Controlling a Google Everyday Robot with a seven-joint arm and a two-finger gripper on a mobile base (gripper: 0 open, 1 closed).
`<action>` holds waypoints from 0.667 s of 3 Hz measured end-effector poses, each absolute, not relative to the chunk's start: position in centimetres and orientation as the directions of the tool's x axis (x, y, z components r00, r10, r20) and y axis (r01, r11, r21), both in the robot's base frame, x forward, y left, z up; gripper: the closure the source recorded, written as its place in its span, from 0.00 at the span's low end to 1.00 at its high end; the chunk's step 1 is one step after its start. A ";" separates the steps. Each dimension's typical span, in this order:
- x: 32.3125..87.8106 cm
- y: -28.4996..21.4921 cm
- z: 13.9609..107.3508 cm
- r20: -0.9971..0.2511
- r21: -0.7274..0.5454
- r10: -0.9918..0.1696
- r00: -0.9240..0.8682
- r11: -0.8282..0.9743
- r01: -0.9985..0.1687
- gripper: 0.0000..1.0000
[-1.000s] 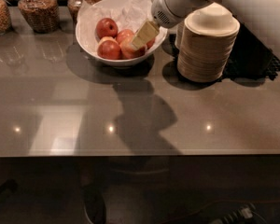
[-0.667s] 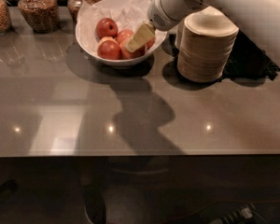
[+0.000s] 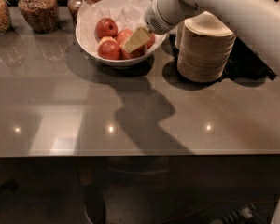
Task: Pick apple from white bowl
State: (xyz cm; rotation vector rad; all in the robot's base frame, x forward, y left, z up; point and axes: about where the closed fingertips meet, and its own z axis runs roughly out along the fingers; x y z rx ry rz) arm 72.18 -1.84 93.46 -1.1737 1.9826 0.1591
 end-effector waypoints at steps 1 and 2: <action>72.4 -1.8 93.0 -0.697 -0.263 -0.672 -0.252 0.566 -0.781 0.30; 72.5 -1.7 92.2 -0.700 -0.235 -0.660 -0.274 0.575 -0.784 0.30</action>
Offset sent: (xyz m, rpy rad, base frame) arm 0.0034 -0.0021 -0.0180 0.0431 0.0609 -0.0248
